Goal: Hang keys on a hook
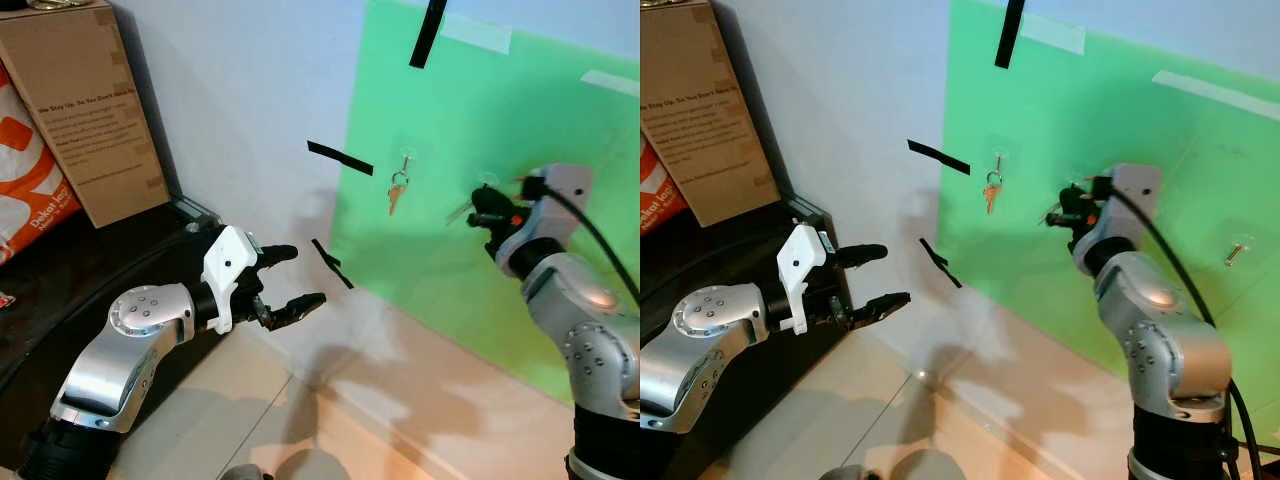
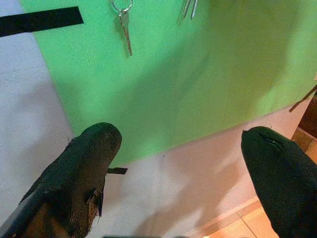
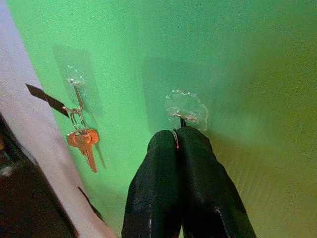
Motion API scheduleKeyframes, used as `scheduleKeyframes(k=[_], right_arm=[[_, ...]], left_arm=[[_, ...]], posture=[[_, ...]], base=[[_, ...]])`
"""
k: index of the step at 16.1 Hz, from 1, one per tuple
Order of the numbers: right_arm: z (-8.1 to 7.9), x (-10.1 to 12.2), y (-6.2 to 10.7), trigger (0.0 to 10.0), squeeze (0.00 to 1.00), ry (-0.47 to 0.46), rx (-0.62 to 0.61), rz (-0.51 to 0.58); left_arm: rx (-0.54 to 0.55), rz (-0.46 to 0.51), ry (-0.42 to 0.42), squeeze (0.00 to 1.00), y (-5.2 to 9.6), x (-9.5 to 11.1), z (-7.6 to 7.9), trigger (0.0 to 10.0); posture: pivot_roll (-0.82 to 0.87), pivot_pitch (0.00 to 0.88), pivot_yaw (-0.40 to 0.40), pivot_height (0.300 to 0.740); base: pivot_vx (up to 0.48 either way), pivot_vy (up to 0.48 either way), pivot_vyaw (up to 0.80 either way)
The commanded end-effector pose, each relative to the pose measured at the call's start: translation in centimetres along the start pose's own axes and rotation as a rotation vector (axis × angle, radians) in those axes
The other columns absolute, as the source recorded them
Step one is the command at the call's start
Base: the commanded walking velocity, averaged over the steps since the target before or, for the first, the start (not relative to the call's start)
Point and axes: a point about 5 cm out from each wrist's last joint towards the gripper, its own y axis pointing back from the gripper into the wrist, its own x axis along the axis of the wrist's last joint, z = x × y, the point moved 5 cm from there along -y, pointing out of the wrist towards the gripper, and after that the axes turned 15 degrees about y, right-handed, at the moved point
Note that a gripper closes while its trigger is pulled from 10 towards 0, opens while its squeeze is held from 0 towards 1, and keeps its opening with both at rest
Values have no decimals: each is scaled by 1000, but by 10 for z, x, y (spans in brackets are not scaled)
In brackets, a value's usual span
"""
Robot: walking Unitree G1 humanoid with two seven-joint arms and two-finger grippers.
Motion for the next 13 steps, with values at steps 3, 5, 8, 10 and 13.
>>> scheduleKeyframes(k=[3,5,8,10,13], right_arm=[[13,-28,2,10000,0,26,-70,-107],[5,-9,2,10000,0,96,-16,-8],[-3,-1,3,10000,0,147,24,20],[-6,2,2,10000,0,145,30,31],[-8,9,-1,10000,0,95,25,49]], left_arm=[[-13,-4,-17,0,-3,3,1,10000],[-13,-5,-18,0,-3,3,1,10000],[-13,-6,-20,0,-3,3,1,10000],[-14,-7,-20,0,-3,3,1,10000],[-17,-6,-21,0,-5,3,2,10000]], posture=[[-34,0,-31,740],[-34,0,-29,740],[-32,0,-29,740],[-32,0,-29,740],[-36,0,-27,740]], base=[[0,0,0],[0,0,0],[0,0,0],[0,0,0],[0,0,0]])
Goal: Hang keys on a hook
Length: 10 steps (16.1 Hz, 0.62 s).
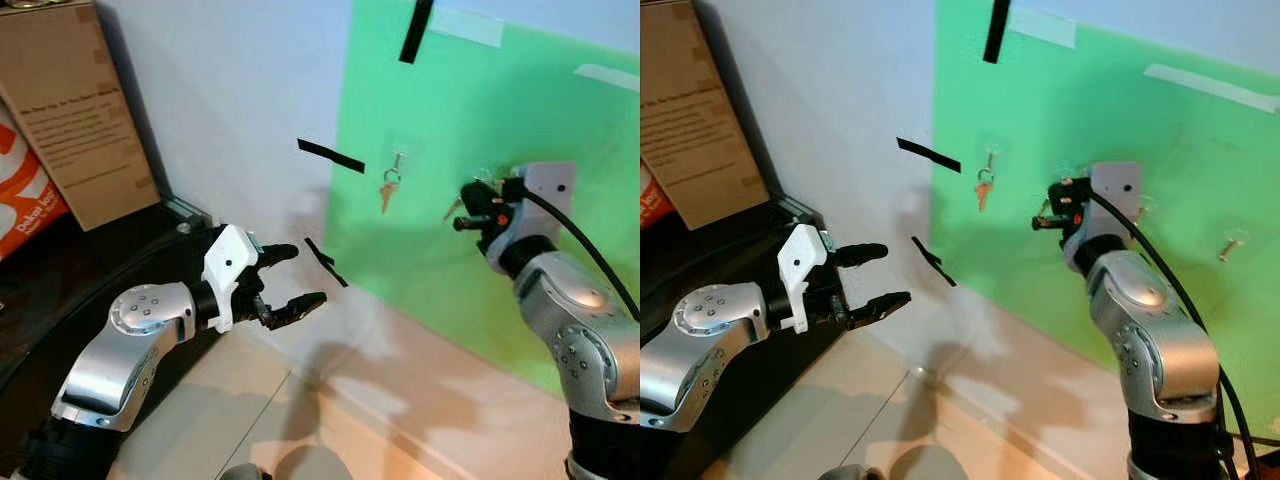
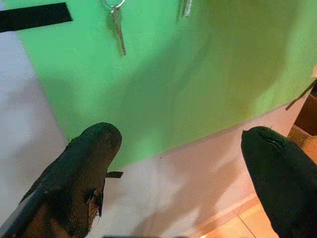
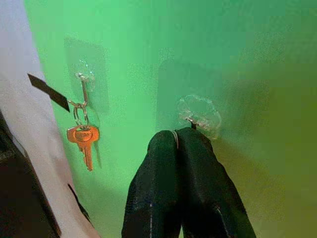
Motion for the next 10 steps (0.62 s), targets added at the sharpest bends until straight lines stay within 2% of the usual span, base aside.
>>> scheduleKeyframes(k=[1,4,8,10], right_arm=[[6,-4,-1,10000,0,-11,-25,-28],[9,-9,-2,10000,0,-22,-48,-66],[7,-2,-4,10000,0,-74,-36,-42],[9,-5,-4,10000,0,-71,-50,-53]], left_arm=[[-11,-4,-16,0,-3,2,2,10000],[-10,-2,-15,0,-4,1,2,10000],[-8,0,-13,0,-4,1,3,10000],[-8,1,-11,0,-4,1,3,10000]], posture=[[-36,0,-28,740],[-35,0,-32,740],[-36,0,-36,740],[-36,0,-37,740]], base=[[0,0,0],[0,0,0],[0,0,0],[0,0,0]])
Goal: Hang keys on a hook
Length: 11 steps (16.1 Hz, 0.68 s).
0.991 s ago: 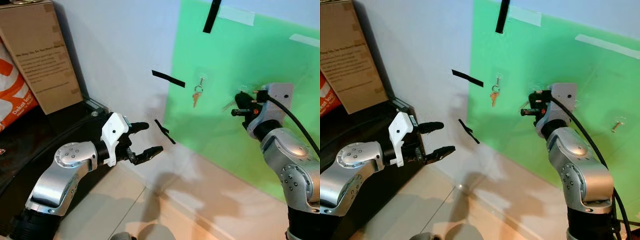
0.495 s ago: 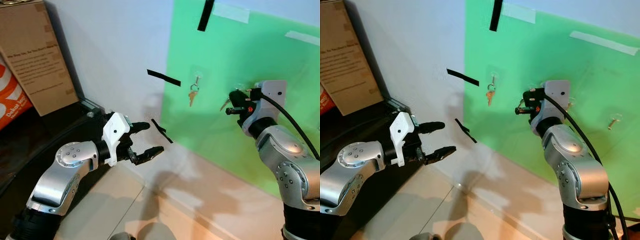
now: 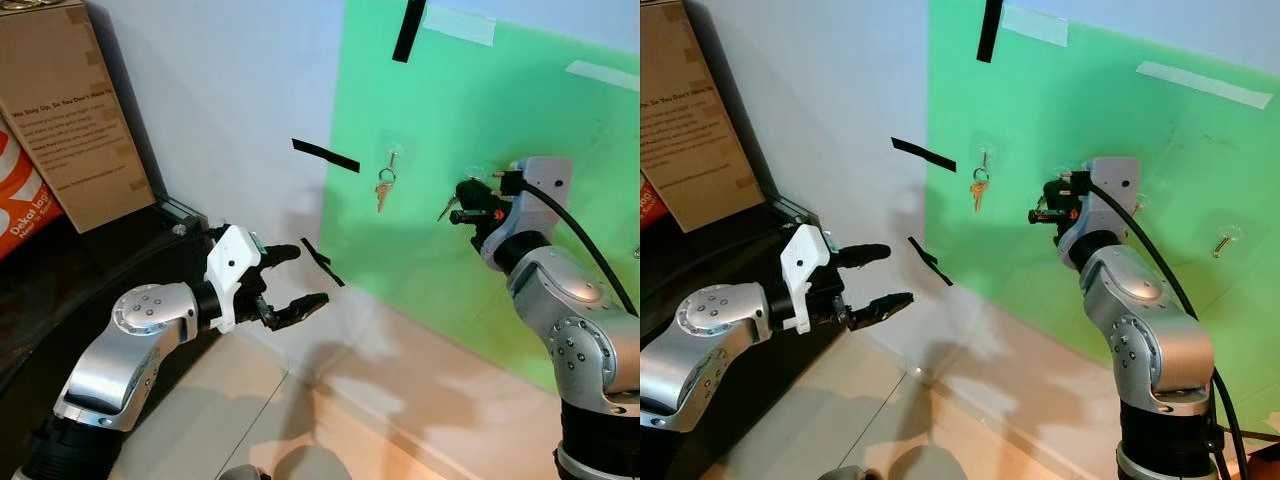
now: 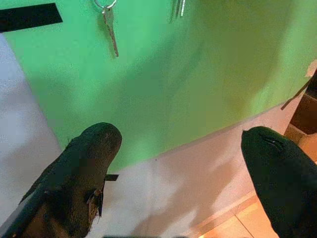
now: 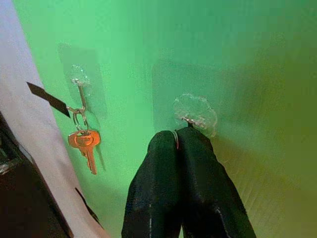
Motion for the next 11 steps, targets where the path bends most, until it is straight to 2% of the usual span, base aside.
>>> scheduleKeyframes(k=[1,2,4,5,7,8,9,11], right_arm=[[22,-14,-1,10000,0,-2,-119,-78],[32,-23,0,10000,0,-8,-181,-120],[44,-41,5,10000,0,-128,-249,-186],[43,-45,5,10000,0,-168,-242,-198],[34,-55,7,10000,0,-313,-181,-229],[33,-54,6,10000,0,-350,-174,-221],[32,-53,6,10000,0,-371,-173,-211],[31,-49,5,10000,0,-319,-160,-203]], left_arm=[[-5,1,-12,0,-2,2,1,10000],[-4,1,-12,0,-2,1,1,10000],[-1,0,-11,0,-2,1,1,10000],[-1,0,-11,0,-2,1,1,10000],[-1,-1,-12,0,-2,0,1,10000],[-1,-1,-12,0,-2,0,1,10000],[0,-1,-13,0,-2,0,1,10000],[0,0,-14,0,-2,0,1,10000]], posture=[[-37,0,-38,740],[-36,0,-39,740],[-35,0,-42,740],[-35,0,-42,740],[-34,0,-43,740],[-34,0,-44,740],[-33,0,-45,740],[-34,0,-44,740]], base=[[0,0,0],[0,0,0],[0,0,0],[0,0,0],[0,0,0],[0,0,0],[0,0,0],[0,0,0]])
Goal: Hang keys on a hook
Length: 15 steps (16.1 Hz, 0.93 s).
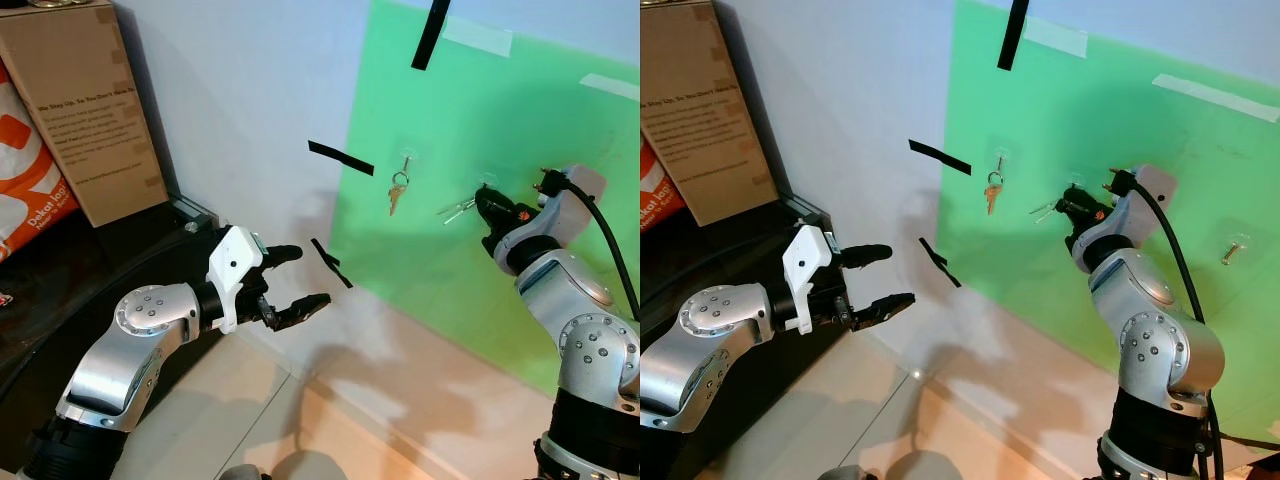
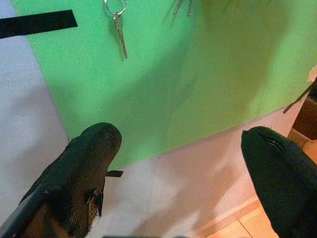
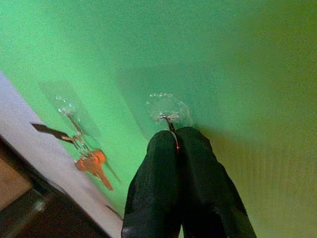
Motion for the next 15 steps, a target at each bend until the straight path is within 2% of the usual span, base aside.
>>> scheduleKeyframes(k=[1,4,7,12,13,14,15], right_arm=[[16,-25,1,10000,0,81,-64,-117],[2,-3,-1,10000,0,262,-7,-25],[-5,3,0,10000,0,449,15,-5],[6,-4,-1,10000,0,428,-33,-36],[9,-4,-1,10000,635,409,-45,-42],[12,-5,-1,10000,1000,373,-60,-48],[13,-6,-2,10000,1000,361,-64,-49]], left_arm=[[-3,-3,-17,0,-1,0,1,10000],[-1,-4,-21,0,-1,0,1,10000],[0,-4,-22,0,-1,0,1,10000],[2,-3,-23,0,-1,1,0,10000],[2,-3,-23,0,-1,1,0,10000],[2,-3,-23,0,-1,1,0,10000],[2,-3,-23,0,-2,1,0,10000]], posture=[[-33,0,-45,740],[-33,0,-45,740],[-33,0,-45,740],[-31,0,-45,740],[-31,0,-45,740],[-31,0,-45,740],[-31,0,-45,740]], base=[[0,0,0],[0,0,0],[0,0,0],[0,0,0],[0,0,0],[0,0,0],[0,0,0]])
